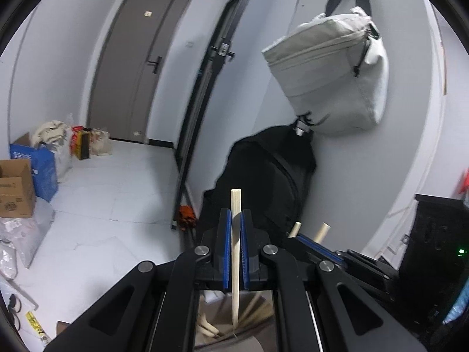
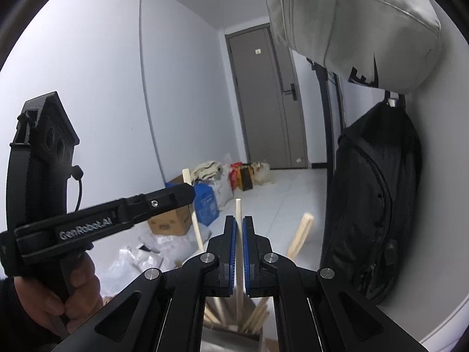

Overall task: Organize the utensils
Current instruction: 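Lower both sticks into the holder, then open both tools and raise them away from the holder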

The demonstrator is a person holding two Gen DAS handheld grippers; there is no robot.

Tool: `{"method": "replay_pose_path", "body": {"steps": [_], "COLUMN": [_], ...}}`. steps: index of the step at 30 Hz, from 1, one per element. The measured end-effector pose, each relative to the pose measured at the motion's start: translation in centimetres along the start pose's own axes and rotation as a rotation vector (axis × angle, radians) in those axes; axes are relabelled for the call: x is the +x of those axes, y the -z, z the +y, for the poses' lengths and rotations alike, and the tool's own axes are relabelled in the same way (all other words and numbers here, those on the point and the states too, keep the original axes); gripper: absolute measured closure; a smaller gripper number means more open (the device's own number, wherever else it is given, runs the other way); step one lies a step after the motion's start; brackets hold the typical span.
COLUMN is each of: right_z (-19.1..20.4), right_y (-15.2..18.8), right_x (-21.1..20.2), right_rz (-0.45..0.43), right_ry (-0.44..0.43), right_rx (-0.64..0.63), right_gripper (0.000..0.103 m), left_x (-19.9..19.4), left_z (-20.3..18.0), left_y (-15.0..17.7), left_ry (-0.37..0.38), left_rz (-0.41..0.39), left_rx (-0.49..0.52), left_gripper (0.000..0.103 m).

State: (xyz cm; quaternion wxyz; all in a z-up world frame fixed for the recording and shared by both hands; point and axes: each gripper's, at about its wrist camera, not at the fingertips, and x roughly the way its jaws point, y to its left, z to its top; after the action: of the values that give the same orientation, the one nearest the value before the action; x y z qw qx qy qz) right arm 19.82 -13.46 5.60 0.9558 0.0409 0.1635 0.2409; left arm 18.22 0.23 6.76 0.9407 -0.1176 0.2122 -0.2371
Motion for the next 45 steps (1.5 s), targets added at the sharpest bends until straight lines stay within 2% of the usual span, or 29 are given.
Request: {"method": "replay_pose_path", "body": {"steps": [10, 15, 18, 19, 20, 21, 22, 23, 27, 30, 32, 36, 38, 43, 45], "right_z": [0.2, 0.2, -0.5, -0.7, -1.0, -1.1, -1.4, -1.7, -2.3, -2.1, -2.0, -1.5, -1.2, -0.7, -0.4], "right_y": [2.3, 3.0, 2.9, 2.8, 2.7, 2.6, 2.6, 2.5, 2.4, 2.5, 2.8, 3.8, 4.5, 5.9, 6.7], "right_x": [-0.7, -0.4, -0.5, -0.9, -1.3, -1.7, -2.2, -2.8, -5.1, -6.9, -8.1, -10.0, -11.1, -12.8, -13.2], "right_rz": [0.061, 0.113, 0.143, 0.135, 0.128, 0.124, 0.118, 0.110, 0.086, 0.074, 0.073, 0.083, 0.093, 0.140, 0.168], "right_ry": [-0.004, -0.017, -0.046, -0.050, -0.053, -0.048, -0.047, -0.053, -0.045, -0.034, -0.025, -0.017, -0.012, -0.013, -0.013], "right_rx": [-0.004, 0.000, 0.041, 0.055, 0.072, 0.083, 0.097, 0.114, 0.145, 0.163, 0.172, 0.180, 0.191, 0.206, 0.211], "right_gripper": [0.099, 0.099, 0.096, 0.096, 0.094, 0.092, 0.085, 0.079, 0.067, 0.055, 0.043, 0.031, 0.022, 0.015, 0.012], "left_x": [0.9, 1.1, 0.9, 0.7, 0.5, 0.3, -0.2, -0.4, -2.0, -3.1, -3.8, -5.5, -6.0, -7.1, -7.4], "left_z": [-1.7, -1.9, -1.9, -1.8, -1.7, -1.6, -1.5, -1.5, -1.9, -2.4, -2.5, -3.0, -3.2, -4.2, -4.6], "left_y": [1.3, 1.9, 2.0, 2.0, 1.9, 1.8, 1.6, 1.5, 1.2, 1.5, 1.9, 3.3, 4.4, 7.0, 7.7], "left_ry": [0.043, 0.041, 0.035, 0.026, 0.020, 0.012, 0.008, 0.014, -0.010, -0.055, -0.093, -0.164, -0.185, -0.211, -0.222], "left_rz": [0.125, 0.177, 0.208, 0.211, 0.213, 0.214, 0.210, 0.206, 0.187, 0.168, 0.158, 0.150, 0.162, 0.200, 0.210], "left_rx": [0.107, 0.115, 0.125, 0.124, 0.119, 0.112, 0.098, 0.089, 0.084, 0.079, 0.074, 0.049, 0.027, 0.000, 0.002], "left_gripper": [0.101, 0.101, 0.100, 0.098, 0.092, 0.086, 0.073, 0.064, 0.062, 0.053, 0.043, 0.040, 0.035, 0.033, 0.028]}}
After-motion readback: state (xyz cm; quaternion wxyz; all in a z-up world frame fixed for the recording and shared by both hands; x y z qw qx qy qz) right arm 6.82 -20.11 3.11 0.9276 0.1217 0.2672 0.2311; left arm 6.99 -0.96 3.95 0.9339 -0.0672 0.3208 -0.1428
